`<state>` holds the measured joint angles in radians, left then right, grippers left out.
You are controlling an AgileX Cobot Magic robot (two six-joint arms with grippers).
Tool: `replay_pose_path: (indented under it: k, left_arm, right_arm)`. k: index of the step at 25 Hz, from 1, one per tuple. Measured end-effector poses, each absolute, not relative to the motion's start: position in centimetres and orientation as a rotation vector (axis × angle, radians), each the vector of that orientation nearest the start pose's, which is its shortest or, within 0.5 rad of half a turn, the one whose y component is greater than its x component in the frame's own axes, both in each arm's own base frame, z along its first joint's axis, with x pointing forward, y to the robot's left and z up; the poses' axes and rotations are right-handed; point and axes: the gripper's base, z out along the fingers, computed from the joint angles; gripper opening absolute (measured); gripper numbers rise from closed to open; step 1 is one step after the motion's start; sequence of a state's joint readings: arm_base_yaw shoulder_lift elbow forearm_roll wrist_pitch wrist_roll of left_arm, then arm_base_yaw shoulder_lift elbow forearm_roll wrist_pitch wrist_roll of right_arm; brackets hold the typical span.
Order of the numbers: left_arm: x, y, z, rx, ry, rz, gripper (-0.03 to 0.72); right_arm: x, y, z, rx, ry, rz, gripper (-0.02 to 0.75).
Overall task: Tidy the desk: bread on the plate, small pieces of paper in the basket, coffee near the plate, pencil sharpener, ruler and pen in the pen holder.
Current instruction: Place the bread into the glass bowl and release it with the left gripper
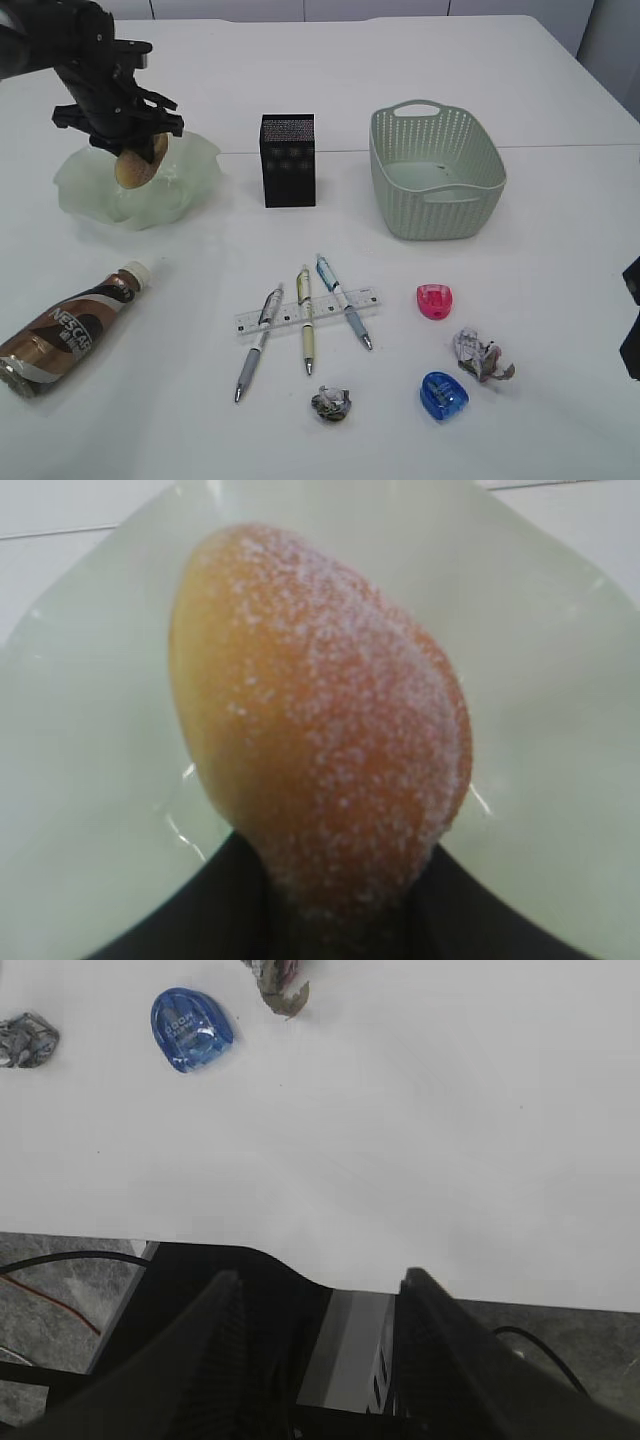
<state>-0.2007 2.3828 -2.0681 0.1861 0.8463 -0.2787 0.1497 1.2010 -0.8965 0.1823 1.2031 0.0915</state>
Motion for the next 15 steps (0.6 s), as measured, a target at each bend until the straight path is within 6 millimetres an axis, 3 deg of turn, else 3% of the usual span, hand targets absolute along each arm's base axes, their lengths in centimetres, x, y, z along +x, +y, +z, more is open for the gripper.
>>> replay_pose_path:
  k: [4,10,15]
  left_arm:
    - [51.65,-9.20,17.53,0.006,2.620,0.049,0.244]
    - [51.64,-9.07,17.49,-0.022,2.627,0.021,0.593]
    - [51.49,-8.89,17.41,-0.015,2.646,0.052,0.645]
  right_arm:
    - [19.29,4.48,27.91,-0.007,3.000,0.291,0.364]
    - [19.29,4.48,27.91,-0.007,3.000,0.292,0.364]
    - [19.32,4.49,27.91,-0.002,2.997,0.292,0.372]
